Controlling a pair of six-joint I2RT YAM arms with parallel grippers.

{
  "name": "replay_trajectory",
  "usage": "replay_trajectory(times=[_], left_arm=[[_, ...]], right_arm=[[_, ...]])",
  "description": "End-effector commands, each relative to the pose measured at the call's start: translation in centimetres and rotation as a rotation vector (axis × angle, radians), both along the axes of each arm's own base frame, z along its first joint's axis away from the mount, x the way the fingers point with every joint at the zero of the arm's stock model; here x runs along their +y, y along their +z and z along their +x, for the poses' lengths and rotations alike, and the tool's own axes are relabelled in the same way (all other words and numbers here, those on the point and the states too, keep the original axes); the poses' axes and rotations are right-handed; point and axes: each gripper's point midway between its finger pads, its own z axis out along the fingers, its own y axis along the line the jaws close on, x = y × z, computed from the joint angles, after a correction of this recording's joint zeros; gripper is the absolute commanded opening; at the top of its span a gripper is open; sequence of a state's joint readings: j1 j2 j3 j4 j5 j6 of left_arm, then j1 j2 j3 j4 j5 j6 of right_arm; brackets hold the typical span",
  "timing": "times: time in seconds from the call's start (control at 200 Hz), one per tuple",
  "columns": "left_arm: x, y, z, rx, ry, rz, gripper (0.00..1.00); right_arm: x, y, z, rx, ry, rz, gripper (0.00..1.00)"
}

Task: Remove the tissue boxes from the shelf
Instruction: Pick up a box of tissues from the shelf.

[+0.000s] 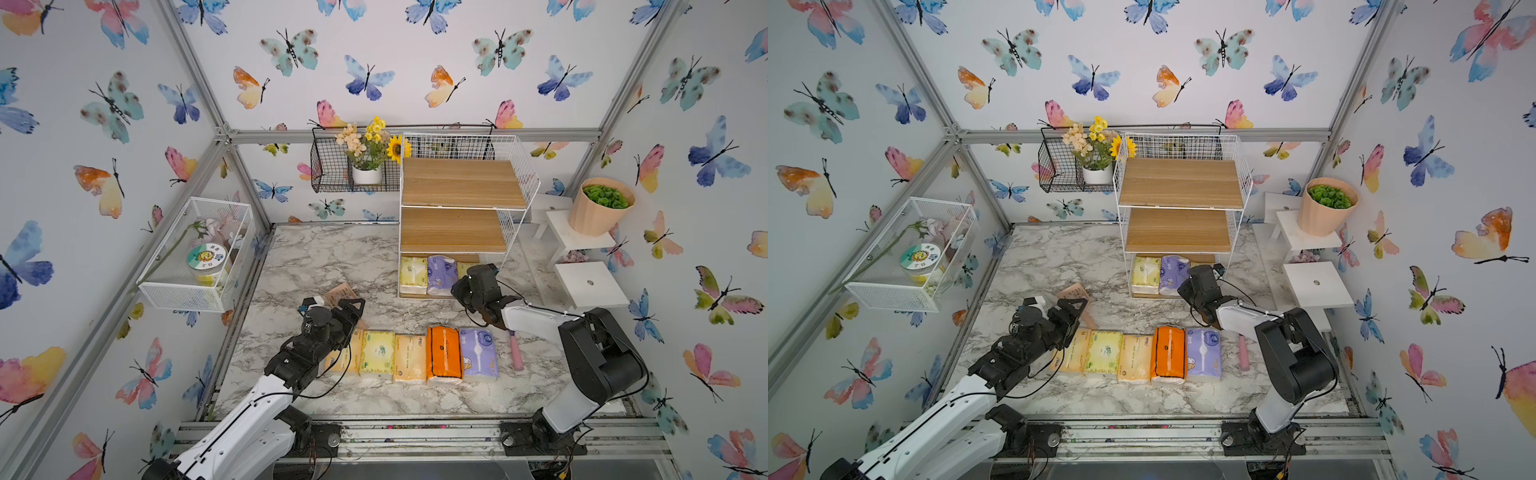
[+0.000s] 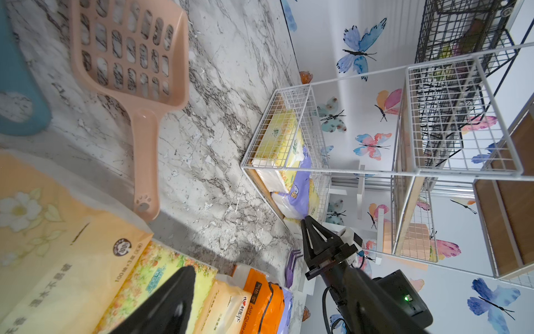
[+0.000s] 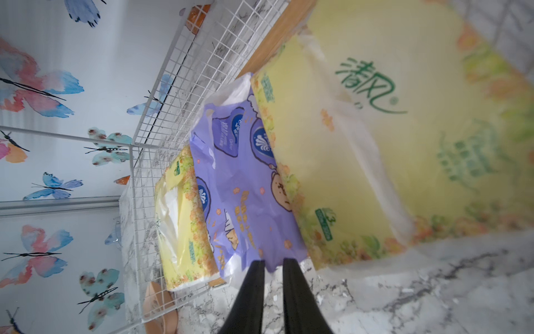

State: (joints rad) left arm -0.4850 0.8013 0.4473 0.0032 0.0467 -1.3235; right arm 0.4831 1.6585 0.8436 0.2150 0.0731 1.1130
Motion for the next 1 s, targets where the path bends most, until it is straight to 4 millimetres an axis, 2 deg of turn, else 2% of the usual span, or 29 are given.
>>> replay_trajectory(times=[0.0,0.15,0.295,0.441,0.746,0.996], left_arm=[[-0.6,1.5,0.2,-0.039,-0.038,-0.010,0.85],[-0.7,1.4,0.1,-0.036,-0.046,-0.015,0.85],[-1.1,1.5,0.3,-0.040,-0.056,-0.031,0.87],[-2.4,2.0,0.7,-0.045,-0.102,-0.085,0.89],[-9.6,3.1,1.4,-0.034,-0.274,-0.204,0.92],[-14.8,1.1,2.7,0.085,-0.267,-0.330,0.92]], right_arm=[[0.0,0.7,0.5,-0.031,0.019,-0.023,0.10],[0.0,1.1,0.3,-0.041,0.042,-0.034,0.03],[0.7,2.3,-0.3,-0.054,0.085,0.000,0.03],[1.3,3.6,-1.4,-0.050,0.128,0.049,0.03],[1.1,3.9,-3.9,0.026,0.139,0.098,0.03],[1.8,3.9,-4.4,0.043,0.144,0.170,0.03]])
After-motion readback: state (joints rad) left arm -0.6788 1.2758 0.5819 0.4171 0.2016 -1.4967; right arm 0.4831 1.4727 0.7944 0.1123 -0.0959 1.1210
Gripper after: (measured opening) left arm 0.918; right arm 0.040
